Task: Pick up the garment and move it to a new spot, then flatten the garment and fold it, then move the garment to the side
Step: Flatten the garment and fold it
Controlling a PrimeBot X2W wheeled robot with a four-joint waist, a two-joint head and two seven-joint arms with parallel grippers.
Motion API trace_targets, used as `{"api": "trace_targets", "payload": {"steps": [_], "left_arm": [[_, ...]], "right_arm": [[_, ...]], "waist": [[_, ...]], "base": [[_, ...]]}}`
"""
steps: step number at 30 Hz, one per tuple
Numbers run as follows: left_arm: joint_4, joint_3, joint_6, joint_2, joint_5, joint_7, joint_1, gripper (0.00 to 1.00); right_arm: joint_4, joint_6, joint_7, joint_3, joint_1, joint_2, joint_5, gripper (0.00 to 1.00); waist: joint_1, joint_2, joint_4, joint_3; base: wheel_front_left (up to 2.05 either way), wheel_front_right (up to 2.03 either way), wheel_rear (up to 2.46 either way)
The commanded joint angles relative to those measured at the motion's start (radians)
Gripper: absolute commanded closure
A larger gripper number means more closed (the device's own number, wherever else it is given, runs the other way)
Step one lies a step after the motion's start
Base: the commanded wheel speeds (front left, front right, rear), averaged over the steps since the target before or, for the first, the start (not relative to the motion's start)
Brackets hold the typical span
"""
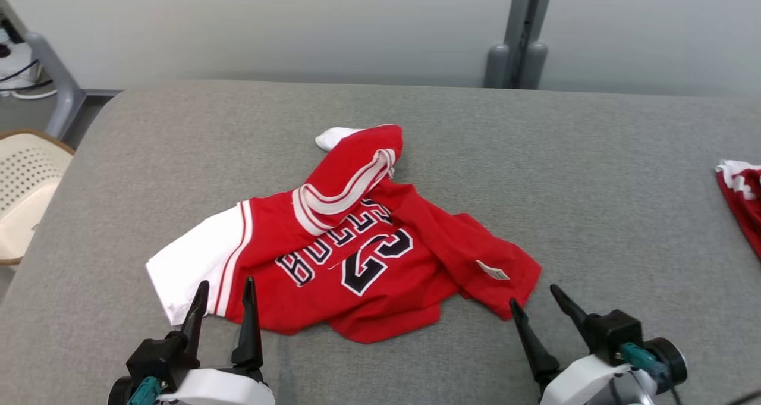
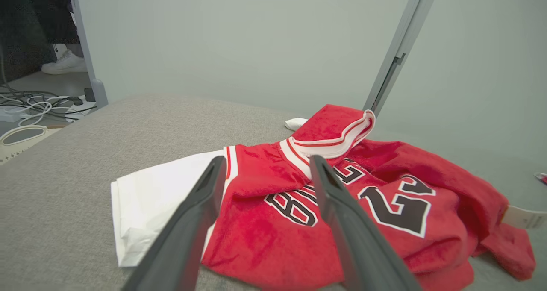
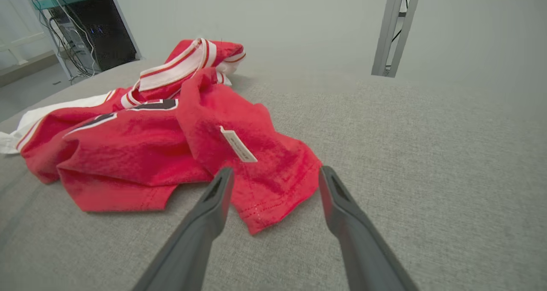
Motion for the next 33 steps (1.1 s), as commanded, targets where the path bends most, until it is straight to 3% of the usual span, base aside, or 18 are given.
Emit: {"api": "trace_targets", "payload": {"steps": [1, 12, 13, 15, 16, 23, 33], "left_arm": [[-0.006, -0.004, 0.008, 0.004, -0.009, -0.001, 0.004, 0.00], [-0.040, -0.059, 0.051, 0.004, -0.038, -0.001, -0.009, 0.00], [-0.041, -0.058, 0.053, 0.004, -0.039, -0.001, -0.009, 0.00], [-0.045, -0.053, 0.054, 0.004, -0.041, -0.001, -0.009, 0.00], [-0.047, -0.052, 0.055, 0.004, -0.042, -0.001, -0.009, 0.00], [-0.081, -0.034, 0.063, 0.003, -0.034, -0.001, -0.004, 0.00], [-0.124, -0.053, 0.071, 0.004, -0.031, -0.001, -0.019, 0.00]], "right_arm": [[0.018, 0.000, 0.007, 0.004, -0.013, -0.005, -0.009, 0.00], [0.327, 0.000, 0.002, -0.006, -0.160, -0.006, -0.149, 0.02], [0.349, 0.000, -0.003, -0.012, -0.171, -0.006, -0.156, 0.44], [0.385, 0.000, -0.020, -0.027, -0.191, -0.006, -0.166, 0.71], [0.395, 0.000, -0.033, -0.034, -0.202, -0.006, -0.165, 1.00], [0.368, 0.000, -0.097, -0.103, -0.284, -0.028, -0.143, 1.00], [0.221, 0.000, -0.015, -0.127, -0.480, -0.197, -0.127, 1.00]], "waist": [[0.0000, -0.0001, 0.020, 0.005], [0.0000, -0.0001, 0.108, 0.029], [0.0000, -0.0001, 0.112, 0.031], [0.0000, -0.0001, 0.117, 0.034], [0.0000, -0.0001, 0.118, 0.035], [0.0000, -0.0001, 0.108, 0.044], [0.0000, -0.0001, 0.106, 0.073]], "base": [[0.00, 0.00, 0.00], [0.00, 0.00, 0.00], [0.00, 0.00, 0.00], [0.00, 0.00, 0.00], [0.00, 0.00, 0.00], [0.00, 0.00, 0.00], [0.00, 0.00, 0.00]]}}
